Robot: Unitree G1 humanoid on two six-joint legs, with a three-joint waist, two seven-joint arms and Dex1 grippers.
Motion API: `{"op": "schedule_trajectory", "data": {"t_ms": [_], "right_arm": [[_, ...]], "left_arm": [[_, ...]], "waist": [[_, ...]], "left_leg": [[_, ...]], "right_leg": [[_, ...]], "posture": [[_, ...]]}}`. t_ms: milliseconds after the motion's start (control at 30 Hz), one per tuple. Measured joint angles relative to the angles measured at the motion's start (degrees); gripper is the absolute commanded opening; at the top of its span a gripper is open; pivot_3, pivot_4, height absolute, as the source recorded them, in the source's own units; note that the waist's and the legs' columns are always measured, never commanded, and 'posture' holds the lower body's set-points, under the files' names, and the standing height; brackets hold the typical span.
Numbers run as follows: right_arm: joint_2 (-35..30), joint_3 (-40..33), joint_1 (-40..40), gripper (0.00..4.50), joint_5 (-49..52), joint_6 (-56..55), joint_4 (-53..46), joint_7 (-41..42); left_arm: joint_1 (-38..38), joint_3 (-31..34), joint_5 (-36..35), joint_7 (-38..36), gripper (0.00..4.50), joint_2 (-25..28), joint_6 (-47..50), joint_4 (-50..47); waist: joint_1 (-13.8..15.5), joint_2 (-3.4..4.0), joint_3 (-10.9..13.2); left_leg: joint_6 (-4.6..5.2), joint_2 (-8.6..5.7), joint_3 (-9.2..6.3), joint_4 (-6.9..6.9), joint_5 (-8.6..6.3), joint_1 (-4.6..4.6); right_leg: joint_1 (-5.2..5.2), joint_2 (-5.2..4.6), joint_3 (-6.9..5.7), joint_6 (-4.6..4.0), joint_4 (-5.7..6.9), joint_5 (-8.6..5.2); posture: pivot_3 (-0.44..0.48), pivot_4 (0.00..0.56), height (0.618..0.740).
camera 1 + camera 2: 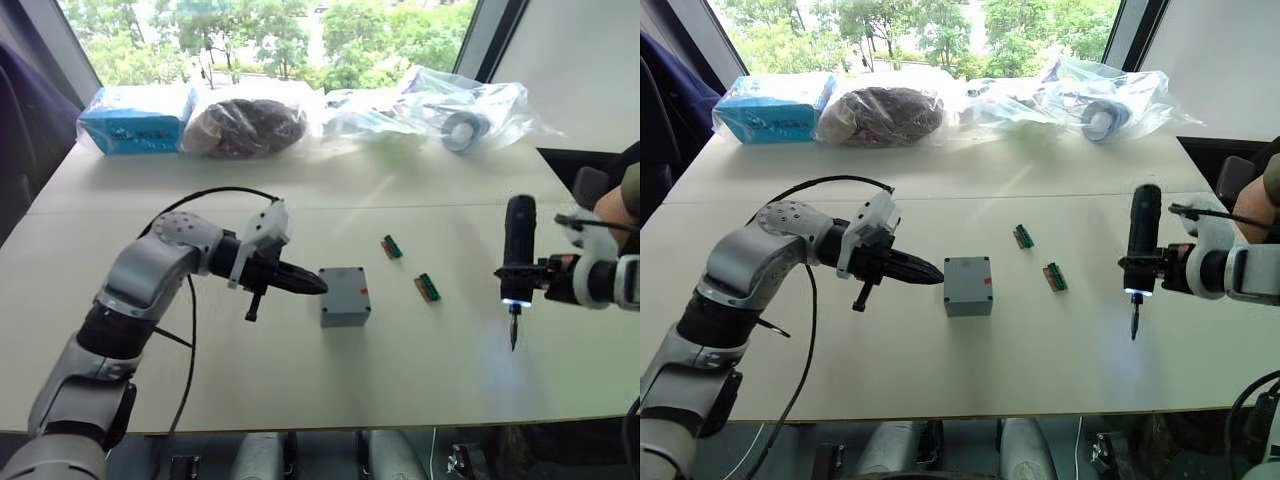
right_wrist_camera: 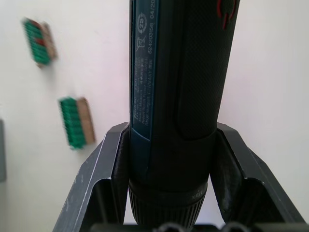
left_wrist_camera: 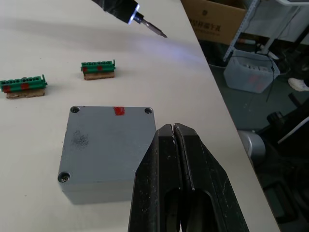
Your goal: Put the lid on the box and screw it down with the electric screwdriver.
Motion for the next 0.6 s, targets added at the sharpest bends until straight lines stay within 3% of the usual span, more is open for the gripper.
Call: {"op": "schedule_trajectory", "data": {"t_ms": [500,567,600], "right_arm": [[-0.1,5.8,-2.2,1.76,4.8,0.0,7.2,-6.5],[-0.2,6.4,-2.4,2.76,4.7,0.0,7.2,-6.4],[-0.2,6.4,-2.5,2.96,4.7,0.0,7.2,-6.3]], "left_arm": [[3.6,0.0,0.1,1.5,0.0,1.4,0.0,-2.3],[3.8,0.0,0.2,1.6,0.0,1.4,0.0,-2.3],[3.8,0.0,0.2,1.6,0.0,1.4,-0.1,-2.2]], "waist": [[0.2,-0.05,0.0],[0.2,-0.12,0.0],[0.2,-0.13,0.0]], "left_leg": [[-0.01,0.12,0.06,0.06,0.01,-0.01],[-0.01,0.13,0.06,0.06,0.01,-0.01],[-0.01,0.14,0.06,0.06,0.01,0.0]], "right_leg": [[-0.01,0.15,0.07,0.07,0.04,0.02],[-0.01,0.17,0.07,0.07,0.04,0.02],[0.0,0.17,0.07,0.07,0.04,0.02]], "posture": [[0.0,0.15,0.74],[0.0,0.15,0.74],[0.0,0.15,0.74]]}}
